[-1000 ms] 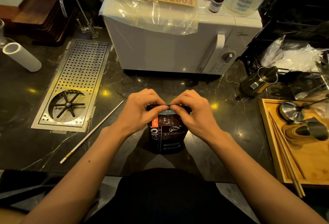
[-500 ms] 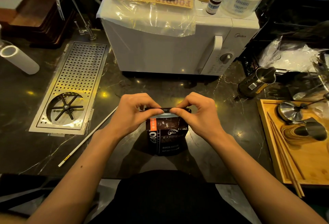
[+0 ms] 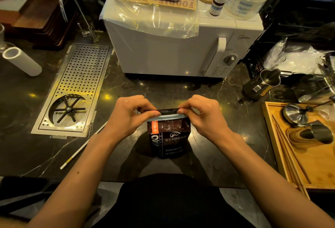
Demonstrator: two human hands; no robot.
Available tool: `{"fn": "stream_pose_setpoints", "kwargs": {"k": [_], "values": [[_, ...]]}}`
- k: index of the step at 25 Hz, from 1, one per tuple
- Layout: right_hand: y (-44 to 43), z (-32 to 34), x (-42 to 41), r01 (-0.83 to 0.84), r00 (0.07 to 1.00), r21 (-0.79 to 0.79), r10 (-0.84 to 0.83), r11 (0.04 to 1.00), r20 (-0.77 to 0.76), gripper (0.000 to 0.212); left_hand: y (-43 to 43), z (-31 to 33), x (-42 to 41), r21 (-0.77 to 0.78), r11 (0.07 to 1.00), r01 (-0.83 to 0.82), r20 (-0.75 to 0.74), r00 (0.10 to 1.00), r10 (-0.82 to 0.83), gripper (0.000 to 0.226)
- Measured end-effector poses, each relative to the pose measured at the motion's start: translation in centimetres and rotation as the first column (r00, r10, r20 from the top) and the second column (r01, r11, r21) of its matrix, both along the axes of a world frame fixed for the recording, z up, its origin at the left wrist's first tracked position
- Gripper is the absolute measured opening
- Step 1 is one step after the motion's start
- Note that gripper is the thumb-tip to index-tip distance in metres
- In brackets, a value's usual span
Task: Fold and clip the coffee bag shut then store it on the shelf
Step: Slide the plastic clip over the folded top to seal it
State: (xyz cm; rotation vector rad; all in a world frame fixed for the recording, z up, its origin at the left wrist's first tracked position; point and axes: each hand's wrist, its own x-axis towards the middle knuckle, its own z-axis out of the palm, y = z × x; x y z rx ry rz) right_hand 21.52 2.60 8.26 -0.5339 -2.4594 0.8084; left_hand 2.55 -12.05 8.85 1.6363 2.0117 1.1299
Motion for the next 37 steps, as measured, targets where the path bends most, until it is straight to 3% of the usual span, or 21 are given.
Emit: {"fn": "stream_pose_setpoints", "kwargs": {"k": [5,19,27,31,37], "values": [[0.6,0.0,0.9,0.06,0.998,-0.012,-0.06,0.998,-0.029,0.017,-0.2,0.0,-0.1,-0.015,1.0,-0.001,0.011,1.0,0.002,0.015],[0.7,0.0,0.7,-0.007,1.0,-0.029,0.008,1.0,0.024,0.002,-0.3,-0.1,0.0,-0.032,0.999,-0.004,-0.053,0.999,0.002,0.004],[0.0,0.0,0.3,-0.042,0.999,-0.18,0.047,0.983,0.02,0.012,0.7,0.2,0.6,-0.046,0.997,0.056,-0.055,0.997,-0.059,0.019],[-0.8,-0.3,-0.7,-0.045,0.999,-0.137,0.044,0.989,-0.012,0.012,1.5,0.1,1.6,-0.016,0.994,0.106,-0.051,0.993,-0.107,0.023],[-0.9,-0.7,-1.4,-0.017,0.999,-0.038,0.016,0.999,-0.033,0.004,1.8,0.2,1.6,0.019,0.993,0.117,-0.068,0.991,-0.116,0.012]]}}
